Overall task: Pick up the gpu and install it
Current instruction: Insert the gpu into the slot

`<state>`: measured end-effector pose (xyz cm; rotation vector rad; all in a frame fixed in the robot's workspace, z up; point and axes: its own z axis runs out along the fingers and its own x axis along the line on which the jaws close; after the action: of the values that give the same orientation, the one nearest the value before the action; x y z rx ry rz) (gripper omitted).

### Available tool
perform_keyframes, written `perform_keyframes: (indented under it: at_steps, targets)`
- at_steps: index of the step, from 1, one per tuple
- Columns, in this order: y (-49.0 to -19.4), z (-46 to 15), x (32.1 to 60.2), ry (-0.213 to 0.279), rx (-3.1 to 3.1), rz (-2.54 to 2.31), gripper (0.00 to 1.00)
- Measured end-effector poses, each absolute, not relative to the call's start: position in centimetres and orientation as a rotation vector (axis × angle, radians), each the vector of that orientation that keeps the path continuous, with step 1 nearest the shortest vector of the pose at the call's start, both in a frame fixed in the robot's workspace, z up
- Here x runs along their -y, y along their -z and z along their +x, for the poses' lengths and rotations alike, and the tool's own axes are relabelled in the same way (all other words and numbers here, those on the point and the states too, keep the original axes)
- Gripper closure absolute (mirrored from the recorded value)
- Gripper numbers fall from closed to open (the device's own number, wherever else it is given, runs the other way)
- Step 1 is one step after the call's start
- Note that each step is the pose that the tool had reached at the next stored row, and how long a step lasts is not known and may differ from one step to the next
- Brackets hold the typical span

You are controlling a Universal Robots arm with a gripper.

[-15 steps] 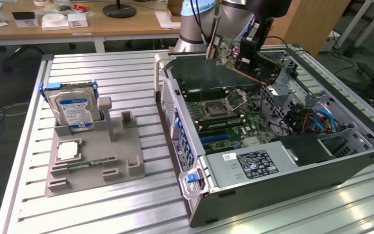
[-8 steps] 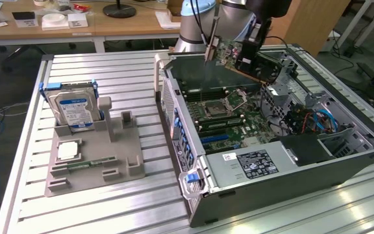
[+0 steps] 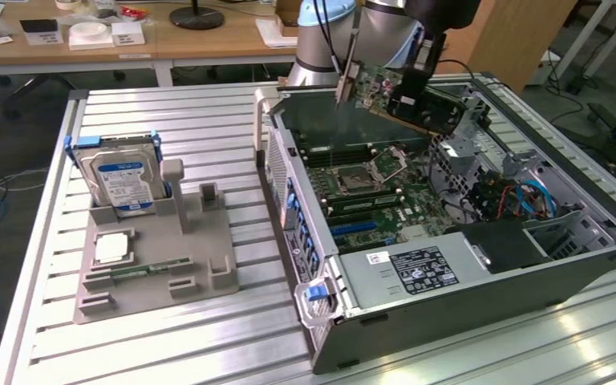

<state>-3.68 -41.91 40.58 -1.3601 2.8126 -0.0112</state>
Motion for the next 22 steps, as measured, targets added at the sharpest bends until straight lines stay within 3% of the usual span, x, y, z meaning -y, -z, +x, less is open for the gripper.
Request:
perform_keyframes:
  at_steps: [22]
  targets:
    - [-40.58, -3.68, 41.93, 0.008, -2.625, -1.692, 0.72]
